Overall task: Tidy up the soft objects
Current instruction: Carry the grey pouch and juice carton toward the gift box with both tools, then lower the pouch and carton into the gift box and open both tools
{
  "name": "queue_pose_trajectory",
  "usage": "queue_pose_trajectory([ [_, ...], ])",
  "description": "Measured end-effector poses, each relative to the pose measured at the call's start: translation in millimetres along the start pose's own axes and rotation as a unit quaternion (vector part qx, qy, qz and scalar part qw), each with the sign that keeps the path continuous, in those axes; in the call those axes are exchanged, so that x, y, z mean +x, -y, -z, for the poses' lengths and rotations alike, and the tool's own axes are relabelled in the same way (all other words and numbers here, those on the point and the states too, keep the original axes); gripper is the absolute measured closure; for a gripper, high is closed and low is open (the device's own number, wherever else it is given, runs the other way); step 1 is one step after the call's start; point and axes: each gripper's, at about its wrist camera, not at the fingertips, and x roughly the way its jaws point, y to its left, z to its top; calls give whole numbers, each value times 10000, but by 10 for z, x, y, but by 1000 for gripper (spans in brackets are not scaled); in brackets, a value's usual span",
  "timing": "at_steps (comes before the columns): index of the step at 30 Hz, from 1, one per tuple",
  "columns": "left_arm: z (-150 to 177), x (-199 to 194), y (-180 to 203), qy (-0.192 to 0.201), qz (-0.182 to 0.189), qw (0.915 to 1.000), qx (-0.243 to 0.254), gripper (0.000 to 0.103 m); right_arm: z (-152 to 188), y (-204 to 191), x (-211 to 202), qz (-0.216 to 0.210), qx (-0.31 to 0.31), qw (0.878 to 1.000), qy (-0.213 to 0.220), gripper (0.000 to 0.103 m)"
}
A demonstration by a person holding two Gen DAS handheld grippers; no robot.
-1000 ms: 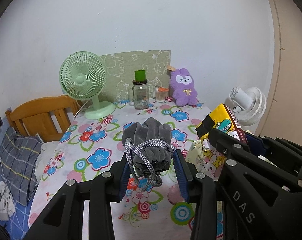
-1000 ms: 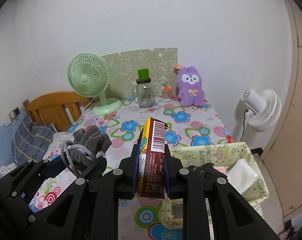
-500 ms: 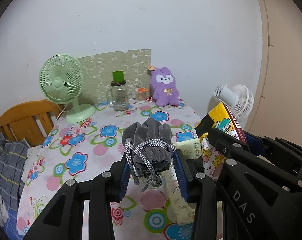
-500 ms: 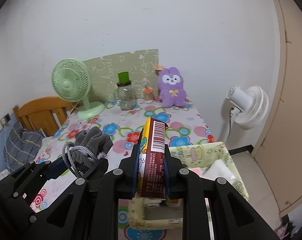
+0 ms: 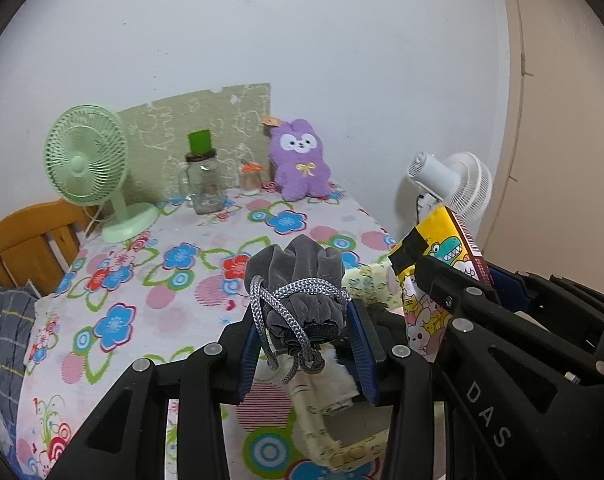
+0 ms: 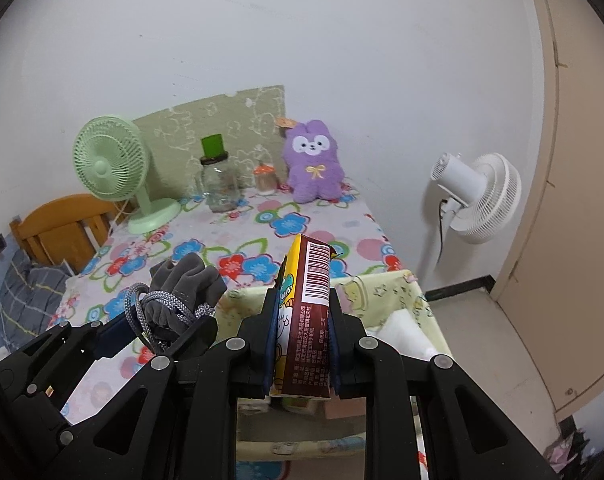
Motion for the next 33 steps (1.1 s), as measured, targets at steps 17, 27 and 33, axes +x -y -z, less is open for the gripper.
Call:
queue_pose_trajectory([
  [17,166,326,359,-512,469,9973,222,61,240,392,262,339,287,9983,-371,79],
  [27,276,455,476,-845,571,9943,307,58,356,525,379,412,384,9969,-544,79],
  [33,321,461,443,-936,453,9942,256,46,398,540,431,336,415,9967,-611,79],
])
